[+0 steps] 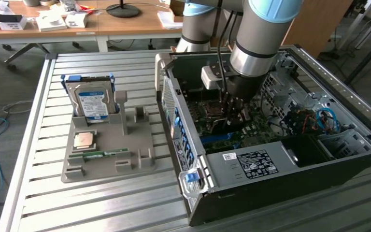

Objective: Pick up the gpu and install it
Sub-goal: 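Insert the gpu into the slot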

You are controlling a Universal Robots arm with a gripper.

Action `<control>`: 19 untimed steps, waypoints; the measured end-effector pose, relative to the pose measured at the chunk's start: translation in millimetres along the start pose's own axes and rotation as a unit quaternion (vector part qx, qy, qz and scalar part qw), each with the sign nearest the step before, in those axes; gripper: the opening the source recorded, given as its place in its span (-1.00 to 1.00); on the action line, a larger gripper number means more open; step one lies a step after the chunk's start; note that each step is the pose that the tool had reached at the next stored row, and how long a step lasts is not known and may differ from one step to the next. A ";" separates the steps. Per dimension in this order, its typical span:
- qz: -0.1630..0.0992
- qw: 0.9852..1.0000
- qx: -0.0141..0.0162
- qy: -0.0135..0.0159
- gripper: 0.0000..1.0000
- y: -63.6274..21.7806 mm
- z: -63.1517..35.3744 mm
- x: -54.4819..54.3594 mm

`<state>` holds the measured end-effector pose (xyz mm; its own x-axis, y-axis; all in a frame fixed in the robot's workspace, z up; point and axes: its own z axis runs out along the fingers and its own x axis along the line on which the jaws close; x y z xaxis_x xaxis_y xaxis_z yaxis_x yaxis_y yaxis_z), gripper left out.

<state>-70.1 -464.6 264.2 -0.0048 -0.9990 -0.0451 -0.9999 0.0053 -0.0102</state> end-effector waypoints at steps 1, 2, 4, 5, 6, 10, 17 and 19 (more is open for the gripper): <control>0.000 1.000 0.000 0.000 -0.47 0.0 0.0 0.0; 0.000 1.000 0.000 0.000 -0.47 0.0 0.0 0.0; 0.000 1.000 0.000 0.000 -0.47 0.0 1.2 0.0; 0.000 1.000 0.000 0.000 -0.47 0.0 1.3 0.0; 0.000 1.000 0.000 0.000 -0.47 0.0 1.3 0.0; 0.000 1.000 0.000 0.000 -0.47 0.0 1.9 0.1; 0.000 1.000 0.000 0.000 -0.47 0.0 2.4 0.1; 0.000 1.000 0.000 0.000 -0.47 0.0 2.4 0.1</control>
<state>-70.0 -464.6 261.8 -0.0047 -0.9990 -0.0443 -0.9999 0.0052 -0.0102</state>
